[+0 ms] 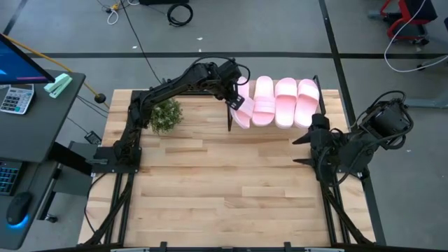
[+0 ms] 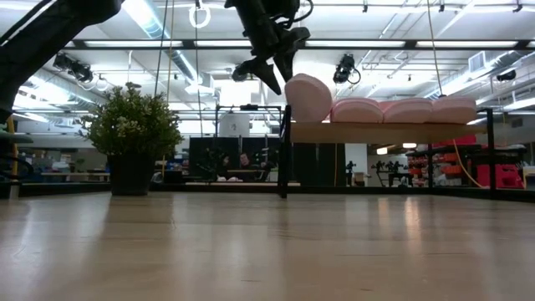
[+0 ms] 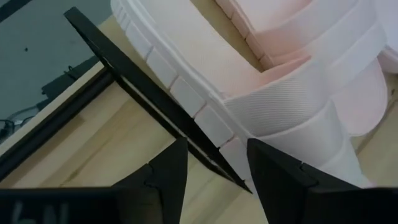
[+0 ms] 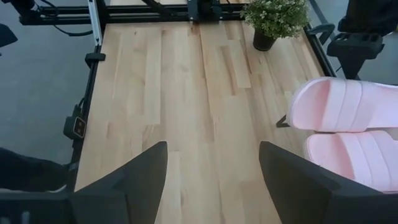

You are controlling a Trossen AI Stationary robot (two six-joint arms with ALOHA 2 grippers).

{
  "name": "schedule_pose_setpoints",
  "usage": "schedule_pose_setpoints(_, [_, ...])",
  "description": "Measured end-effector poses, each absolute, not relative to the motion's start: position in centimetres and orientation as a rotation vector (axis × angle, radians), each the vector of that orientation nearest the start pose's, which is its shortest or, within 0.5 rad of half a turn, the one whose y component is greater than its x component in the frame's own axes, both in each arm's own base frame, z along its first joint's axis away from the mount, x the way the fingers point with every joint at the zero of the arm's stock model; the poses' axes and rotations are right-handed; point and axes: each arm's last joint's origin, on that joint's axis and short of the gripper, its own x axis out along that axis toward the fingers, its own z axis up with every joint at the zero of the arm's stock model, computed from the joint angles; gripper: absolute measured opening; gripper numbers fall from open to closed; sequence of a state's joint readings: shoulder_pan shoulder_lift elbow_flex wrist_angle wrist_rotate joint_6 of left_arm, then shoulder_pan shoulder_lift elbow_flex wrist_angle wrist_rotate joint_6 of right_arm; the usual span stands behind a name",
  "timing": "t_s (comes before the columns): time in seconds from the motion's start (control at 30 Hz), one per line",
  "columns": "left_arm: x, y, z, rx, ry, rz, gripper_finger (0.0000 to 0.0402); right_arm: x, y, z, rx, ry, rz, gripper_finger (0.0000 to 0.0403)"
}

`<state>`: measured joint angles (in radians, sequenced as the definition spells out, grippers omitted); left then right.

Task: Pick and place slides into the shelf
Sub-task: Adjust the slides on the shelf

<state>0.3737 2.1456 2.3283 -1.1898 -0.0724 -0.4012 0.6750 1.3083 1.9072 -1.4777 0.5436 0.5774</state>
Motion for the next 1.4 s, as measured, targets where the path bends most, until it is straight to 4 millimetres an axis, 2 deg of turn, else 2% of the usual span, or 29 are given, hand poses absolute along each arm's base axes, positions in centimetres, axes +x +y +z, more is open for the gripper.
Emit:
schedule_pose_setpoints(0.2, [41.4,16.4,34.7,-0.470,0.924,0.586,0.0200,14.9,10.0,47.5,0.047,0.720,-0.084,0.0261])
schedule_pose_setpoints(0.5, [41.2,16.4,35.1,-0.461,0.917,0.578,0.0288,14.9,10.0,47.5,0.046,0.721,-0.084,0.0261])
schedule_pose_setpoints(0.67, [40.7,16.6,35.2,-0.462,0.932,0.585,0.0317,14.9,10.0,47.4,0.042,0.725,-0.085,0.0261])
schedule_pose_setpoints(1.23, [39.8,18.1,35.8,-0.411,0.913,0.654,0.0305,14.9,9.1,47.1,0.019,0.771,-0.139,0.0261])
schedule_pose_setpoints(1.4, [39.1,17.7,37.1,-0.406,0.878,0.655,0.0304,14.9,8.8,45.5,-0.037,0.829,-0.176,0.0261])
